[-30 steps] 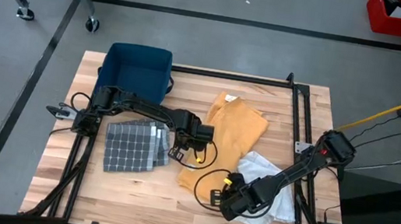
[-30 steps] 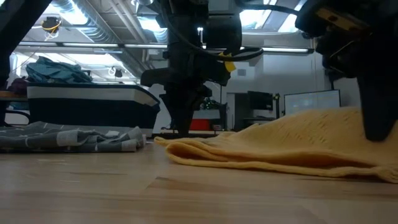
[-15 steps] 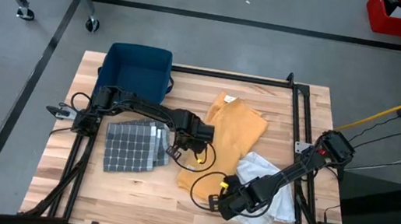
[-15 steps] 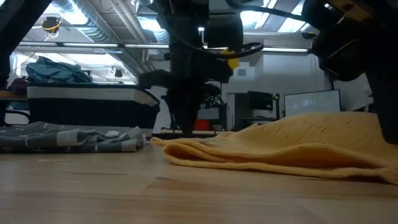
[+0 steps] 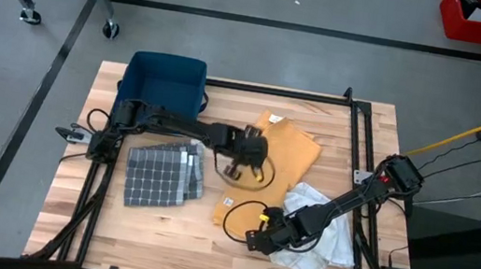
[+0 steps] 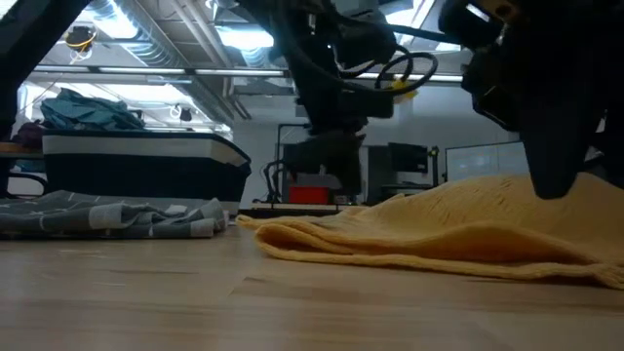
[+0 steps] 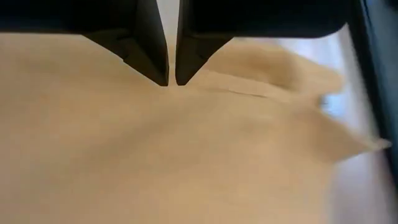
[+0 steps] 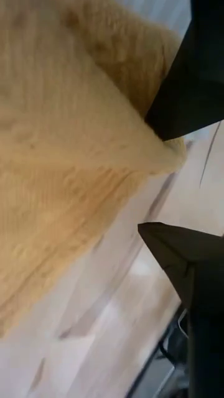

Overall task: Fold towel
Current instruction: Fold the yellow towel

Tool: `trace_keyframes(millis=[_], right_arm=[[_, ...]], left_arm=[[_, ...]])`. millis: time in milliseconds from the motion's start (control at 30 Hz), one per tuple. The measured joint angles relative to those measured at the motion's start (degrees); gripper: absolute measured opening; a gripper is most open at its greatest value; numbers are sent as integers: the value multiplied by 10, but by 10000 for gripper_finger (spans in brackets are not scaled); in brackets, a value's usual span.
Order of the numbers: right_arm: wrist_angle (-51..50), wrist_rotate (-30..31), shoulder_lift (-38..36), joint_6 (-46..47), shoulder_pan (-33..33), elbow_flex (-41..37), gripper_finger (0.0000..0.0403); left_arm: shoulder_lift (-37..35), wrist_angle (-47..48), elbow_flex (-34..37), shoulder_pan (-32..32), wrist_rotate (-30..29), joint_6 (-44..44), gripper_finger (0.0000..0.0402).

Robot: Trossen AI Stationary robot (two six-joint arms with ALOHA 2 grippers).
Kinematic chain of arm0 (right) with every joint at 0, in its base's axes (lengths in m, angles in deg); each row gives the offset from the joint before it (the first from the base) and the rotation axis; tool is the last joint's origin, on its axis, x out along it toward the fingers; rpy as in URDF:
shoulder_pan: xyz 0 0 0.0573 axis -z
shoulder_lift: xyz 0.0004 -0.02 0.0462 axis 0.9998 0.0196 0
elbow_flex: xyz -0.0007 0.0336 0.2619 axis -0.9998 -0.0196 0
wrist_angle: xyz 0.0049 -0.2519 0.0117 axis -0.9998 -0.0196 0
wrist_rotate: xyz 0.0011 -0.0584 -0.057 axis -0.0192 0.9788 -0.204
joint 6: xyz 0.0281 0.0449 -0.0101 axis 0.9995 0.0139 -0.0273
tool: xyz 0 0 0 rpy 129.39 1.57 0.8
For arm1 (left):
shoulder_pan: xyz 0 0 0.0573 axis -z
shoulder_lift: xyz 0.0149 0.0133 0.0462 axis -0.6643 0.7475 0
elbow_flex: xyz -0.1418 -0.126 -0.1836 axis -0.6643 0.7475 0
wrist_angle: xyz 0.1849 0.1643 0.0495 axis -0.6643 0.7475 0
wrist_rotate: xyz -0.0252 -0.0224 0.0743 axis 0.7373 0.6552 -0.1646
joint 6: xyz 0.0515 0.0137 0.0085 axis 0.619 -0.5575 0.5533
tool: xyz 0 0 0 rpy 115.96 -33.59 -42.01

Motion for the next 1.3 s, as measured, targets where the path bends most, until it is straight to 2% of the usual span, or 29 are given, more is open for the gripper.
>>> trace_keyframes(millis=[167, 333, 400, 567, 667, 900, 1067, 1300], right_arm=[[15, 3, 0, 0, -2, 0, 232], [15, 4, 0, 0, -2, 0, 232], [14, 4, 0, 0, -2, 0, 232], [14, 4, 0, 0, -2, 0, 232], [14, 5, 0, -1, -2, 0, 232], [14, 5, 0, -2, -2, 0, 232], [14, 5, 0, -2, -2, 0, 232], [14, 6, 0, -2, -2, 0, 232]], left_arm=[[0, -74, 0, -62, 2, -102, 19], [0, -117, 0, -126, 12, -211, 33], [0, -127, 0, -149, 53, -239, 45], [7, -178, 0, -190, 208, -315, 84], [18, -220, 0, -201, 260, -349, 108], [52, -291, 0, -186, 275, -376, 133], [69, -346, 0, -178, 275, -380, 128], [89, -361, 0, -184, 263, -380, 113]])
